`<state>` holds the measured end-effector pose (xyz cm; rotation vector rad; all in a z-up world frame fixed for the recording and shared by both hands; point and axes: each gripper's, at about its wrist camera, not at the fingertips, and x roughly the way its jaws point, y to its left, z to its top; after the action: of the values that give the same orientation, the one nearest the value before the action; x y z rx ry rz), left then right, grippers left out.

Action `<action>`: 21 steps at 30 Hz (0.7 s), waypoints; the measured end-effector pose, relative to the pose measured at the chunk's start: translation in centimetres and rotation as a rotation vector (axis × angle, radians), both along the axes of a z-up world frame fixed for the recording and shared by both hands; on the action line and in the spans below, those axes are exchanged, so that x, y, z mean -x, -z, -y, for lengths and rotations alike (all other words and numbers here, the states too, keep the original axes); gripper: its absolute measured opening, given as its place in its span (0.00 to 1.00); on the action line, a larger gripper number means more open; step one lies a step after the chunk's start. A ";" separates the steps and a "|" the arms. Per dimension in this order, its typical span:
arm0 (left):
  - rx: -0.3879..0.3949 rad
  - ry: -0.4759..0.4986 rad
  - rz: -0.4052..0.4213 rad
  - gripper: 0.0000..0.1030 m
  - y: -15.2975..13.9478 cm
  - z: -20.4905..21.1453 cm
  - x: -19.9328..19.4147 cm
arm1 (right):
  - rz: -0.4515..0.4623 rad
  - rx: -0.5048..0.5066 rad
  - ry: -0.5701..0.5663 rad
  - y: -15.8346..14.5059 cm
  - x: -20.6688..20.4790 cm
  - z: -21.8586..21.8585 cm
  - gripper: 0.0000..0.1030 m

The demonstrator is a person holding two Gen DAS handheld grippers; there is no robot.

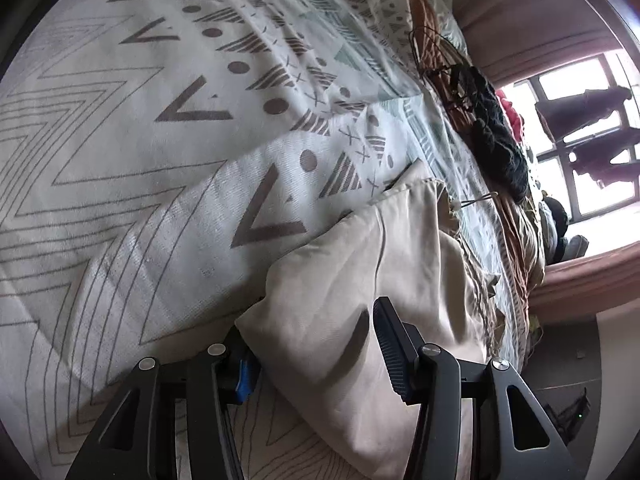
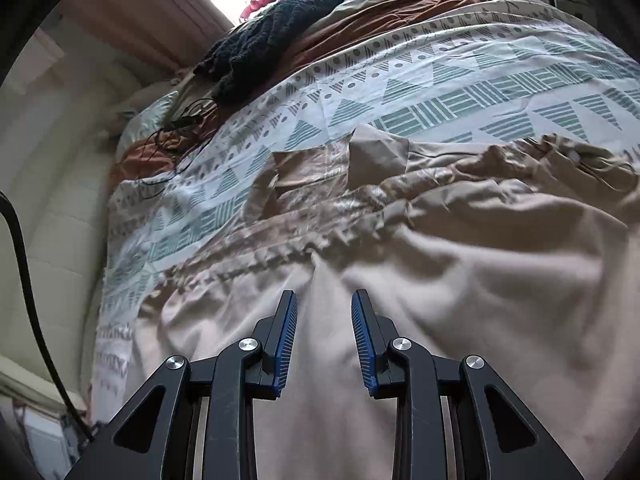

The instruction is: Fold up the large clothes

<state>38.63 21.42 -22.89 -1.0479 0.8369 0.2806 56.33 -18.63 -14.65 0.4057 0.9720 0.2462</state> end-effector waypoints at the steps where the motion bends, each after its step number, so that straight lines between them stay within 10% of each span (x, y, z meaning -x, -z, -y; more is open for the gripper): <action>1: -0.010 0.014 -0.009 0.51 0.1 0.1 -0.2 | 0.006 0.002 -0.009 -0.2 0.7 -0.2 0.28; 7: -0.015 0.031 -0.039 0.26 0.0 -0.2 -0.6 | -0.015 0.010 -0.061 0.5 5.4 -1.8 0.28; 21: -0.077 0.034 0.048 0.16 -5.5 1.2 1.8 | -0.049 0.081 -0.140 3.0 15.9 -3.6 0.35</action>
<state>36.81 20.17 -17.38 -0.9641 0.7940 0.2564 40.41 -15.05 -17.62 0.2713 1.0568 0.3238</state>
